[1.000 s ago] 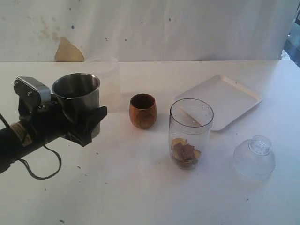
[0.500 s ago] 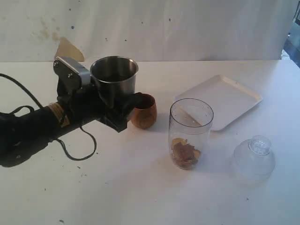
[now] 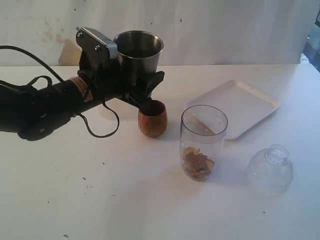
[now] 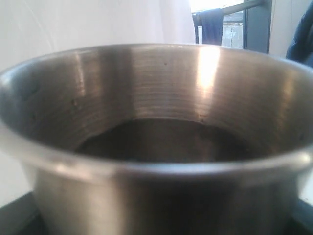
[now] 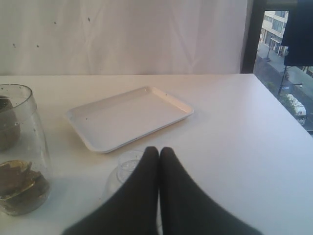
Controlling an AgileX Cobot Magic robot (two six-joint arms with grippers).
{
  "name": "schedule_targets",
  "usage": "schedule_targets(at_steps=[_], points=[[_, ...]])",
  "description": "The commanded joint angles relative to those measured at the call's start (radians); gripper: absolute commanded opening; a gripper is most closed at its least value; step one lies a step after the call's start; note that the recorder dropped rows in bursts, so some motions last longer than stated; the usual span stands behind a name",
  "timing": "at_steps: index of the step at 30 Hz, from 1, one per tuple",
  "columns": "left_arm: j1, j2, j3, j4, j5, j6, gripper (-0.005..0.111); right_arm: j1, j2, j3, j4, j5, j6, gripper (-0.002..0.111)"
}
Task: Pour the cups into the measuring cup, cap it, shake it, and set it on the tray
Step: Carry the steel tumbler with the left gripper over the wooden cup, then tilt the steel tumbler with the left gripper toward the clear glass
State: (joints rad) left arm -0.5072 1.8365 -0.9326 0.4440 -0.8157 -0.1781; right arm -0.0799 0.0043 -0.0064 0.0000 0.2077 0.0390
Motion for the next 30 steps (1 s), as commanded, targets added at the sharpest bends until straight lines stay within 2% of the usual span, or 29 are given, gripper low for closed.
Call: schedule_targets(at_steps=[1, 12, 18, 30], points=[[-0.003, 0.032, -0.055, 0.005, -0.057, 0.003, 0.0, 0.001, -0.004, 0.006, 0.0, -0.005, 0.001, 0.0], [-0.003, 0.138, -0.174, 0.115, -0.053, 0.051, 0.0, 0.001, -0.004, 0.006, 0.0, -0.005, 0.001, 0.0], [-0.003, 0.148, -0.176, 0.114, -0.059, 0.136, 0.0, 0.001, -0.004, 0.006, 0.0, -0.005, 0.001, 0.0], [-0.023, 0.148, -0.176, 0.17, -0.066, 0.131, 0.0, 0.001, -0.004, 0.006, 0.0, -0.005, 0.001, 0.0]])
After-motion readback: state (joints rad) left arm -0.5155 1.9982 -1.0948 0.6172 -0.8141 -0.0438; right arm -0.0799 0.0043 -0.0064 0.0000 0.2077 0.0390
